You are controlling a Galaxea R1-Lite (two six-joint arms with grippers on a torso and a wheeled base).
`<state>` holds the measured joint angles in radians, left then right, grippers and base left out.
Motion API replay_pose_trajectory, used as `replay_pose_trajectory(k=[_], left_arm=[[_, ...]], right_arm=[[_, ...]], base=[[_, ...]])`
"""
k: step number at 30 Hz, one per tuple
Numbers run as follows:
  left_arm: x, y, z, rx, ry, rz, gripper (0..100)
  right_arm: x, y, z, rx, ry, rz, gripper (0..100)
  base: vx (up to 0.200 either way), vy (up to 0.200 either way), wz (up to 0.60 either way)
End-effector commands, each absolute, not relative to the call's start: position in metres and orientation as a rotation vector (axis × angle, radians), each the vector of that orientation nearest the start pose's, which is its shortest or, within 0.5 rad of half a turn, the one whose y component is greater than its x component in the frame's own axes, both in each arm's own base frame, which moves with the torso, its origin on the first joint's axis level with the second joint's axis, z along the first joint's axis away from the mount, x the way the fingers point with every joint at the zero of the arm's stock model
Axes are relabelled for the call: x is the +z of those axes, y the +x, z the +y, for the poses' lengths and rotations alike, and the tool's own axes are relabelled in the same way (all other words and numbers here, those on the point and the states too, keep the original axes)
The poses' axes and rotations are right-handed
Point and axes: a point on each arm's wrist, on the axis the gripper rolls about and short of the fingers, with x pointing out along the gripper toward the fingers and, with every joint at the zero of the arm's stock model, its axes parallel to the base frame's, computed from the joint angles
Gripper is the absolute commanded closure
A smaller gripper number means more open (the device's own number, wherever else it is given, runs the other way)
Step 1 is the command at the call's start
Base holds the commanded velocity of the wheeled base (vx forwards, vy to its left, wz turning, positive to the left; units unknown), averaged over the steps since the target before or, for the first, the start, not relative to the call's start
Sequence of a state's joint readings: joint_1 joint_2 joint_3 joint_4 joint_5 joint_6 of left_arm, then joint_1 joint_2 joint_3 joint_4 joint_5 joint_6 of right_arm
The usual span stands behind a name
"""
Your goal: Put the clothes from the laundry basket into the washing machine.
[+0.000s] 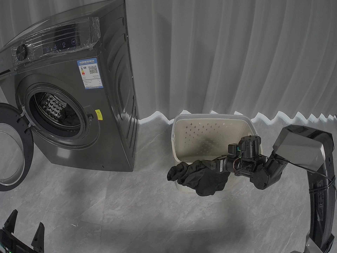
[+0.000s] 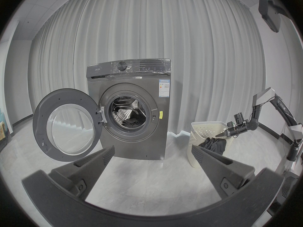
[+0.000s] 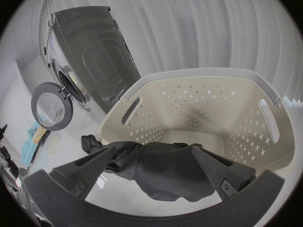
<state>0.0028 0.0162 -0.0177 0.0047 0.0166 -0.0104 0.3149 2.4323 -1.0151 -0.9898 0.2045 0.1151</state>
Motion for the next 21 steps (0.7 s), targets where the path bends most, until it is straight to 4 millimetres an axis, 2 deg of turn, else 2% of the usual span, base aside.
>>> replay_pose_trajectory(k=[1,13,21], left_arm=[[0.075,-0.023,0.000,0.020,-0.011,0.004,0],[0.075,-0.023,0.000,0.020,-0.011,0.004,0],[0.075,-0.023,0.000,0.022,-0.011,0.004,0]], right_arm=[[-0.030,0.411,0.125,0.455,0.080,0.484,0],[-0.050,0.417,0.126,0.455,0.060,0.504,0],[-0.046,0.420,0.130,0.461,0.057,0.485,0]], base=[[0.000,0.000,0.00],[0.000,0.000,0.00],[0.000,0.000,0.00]])
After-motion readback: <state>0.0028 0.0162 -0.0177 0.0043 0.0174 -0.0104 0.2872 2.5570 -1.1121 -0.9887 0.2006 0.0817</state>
